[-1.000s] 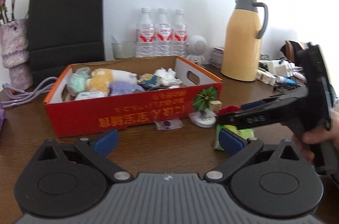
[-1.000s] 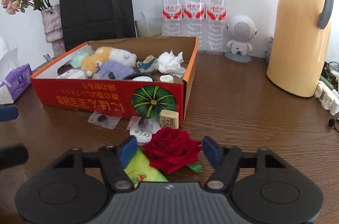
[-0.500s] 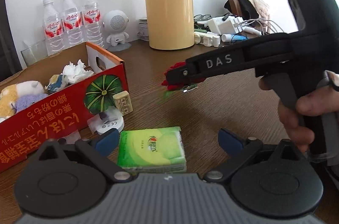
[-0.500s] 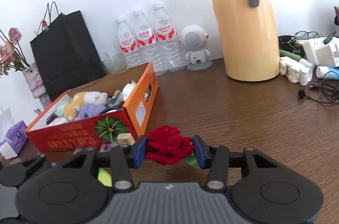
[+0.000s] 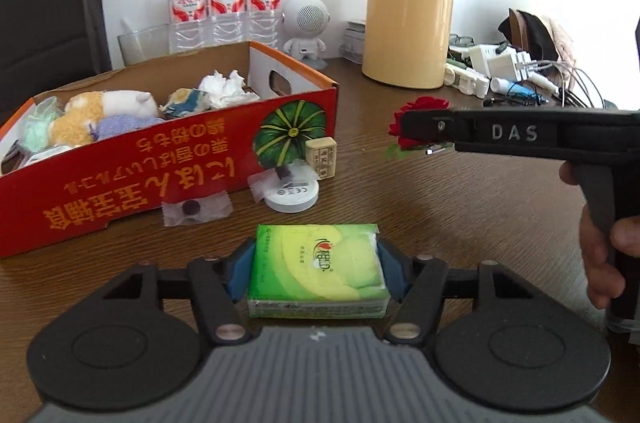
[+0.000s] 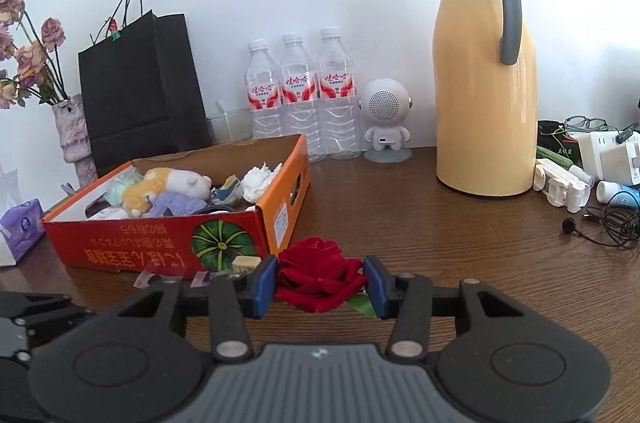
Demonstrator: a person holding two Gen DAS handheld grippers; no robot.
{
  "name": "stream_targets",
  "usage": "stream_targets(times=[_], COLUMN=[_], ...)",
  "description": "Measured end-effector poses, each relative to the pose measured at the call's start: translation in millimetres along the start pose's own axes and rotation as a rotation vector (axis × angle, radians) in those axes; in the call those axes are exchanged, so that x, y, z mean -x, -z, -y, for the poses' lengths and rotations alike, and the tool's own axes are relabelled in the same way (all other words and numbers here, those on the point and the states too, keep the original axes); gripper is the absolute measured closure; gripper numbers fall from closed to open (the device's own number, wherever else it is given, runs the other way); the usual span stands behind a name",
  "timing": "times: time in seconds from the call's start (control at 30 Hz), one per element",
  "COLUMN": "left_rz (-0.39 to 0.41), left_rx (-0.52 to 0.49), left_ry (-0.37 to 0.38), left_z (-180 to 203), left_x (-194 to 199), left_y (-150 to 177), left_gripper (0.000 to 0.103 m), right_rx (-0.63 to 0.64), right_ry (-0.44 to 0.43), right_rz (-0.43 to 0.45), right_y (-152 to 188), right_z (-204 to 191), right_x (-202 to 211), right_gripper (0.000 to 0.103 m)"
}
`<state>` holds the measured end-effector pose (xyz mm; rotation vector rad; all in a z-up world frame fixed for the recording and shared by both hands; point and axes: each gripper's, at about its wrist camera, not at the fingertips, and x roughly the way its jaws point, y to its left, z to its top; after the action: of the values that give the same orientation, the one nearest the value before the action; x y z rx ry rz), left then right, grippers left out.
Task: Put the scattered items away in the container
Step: 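Carry the tissue pack and rose into the box and open both tools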
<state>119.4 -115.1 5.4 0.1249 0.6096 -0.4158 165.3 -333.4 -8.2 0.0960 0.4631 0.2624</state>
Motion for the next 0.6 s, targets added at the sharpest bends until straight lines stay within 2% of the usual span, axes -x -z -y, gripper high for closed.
stream_targets(times=[0.07, 0.27, 0.4, 0.5, 0.6], left_rz=[0.052, 0.135, 0.146, 0.19, 0.235], left_rx=[0.038, 0.171, 0.23, 0.244, 0.249], left_ry=[-0.052, -0.296, -0.452, -0.464, -0.423], left_z=[-15, -61, -73, -77, -82], left_x=[25, 100, 129, 147, 154], left_y=[8, 29, 40, 40, 29], left_gripper=[0.038, 0.038, 0.038, 0.038, 0.038], right_rx=[0.002, 0.045, -0.002, -0.016, 0.007], right_ry=[-0.001, -0.041, -0.089, -0.097, -0.082], right_rz=[-0.009, 0.047, 0.049, 0.053, 0.064], right_y=[3, 10, 27, 34, 25], right_z=[-3, -43, -74, -90, -99], right_x=[-1, 30, 58, 76, 83], right_gripper=[0.058, 0.058, 0.058, 0.058, 0.058])
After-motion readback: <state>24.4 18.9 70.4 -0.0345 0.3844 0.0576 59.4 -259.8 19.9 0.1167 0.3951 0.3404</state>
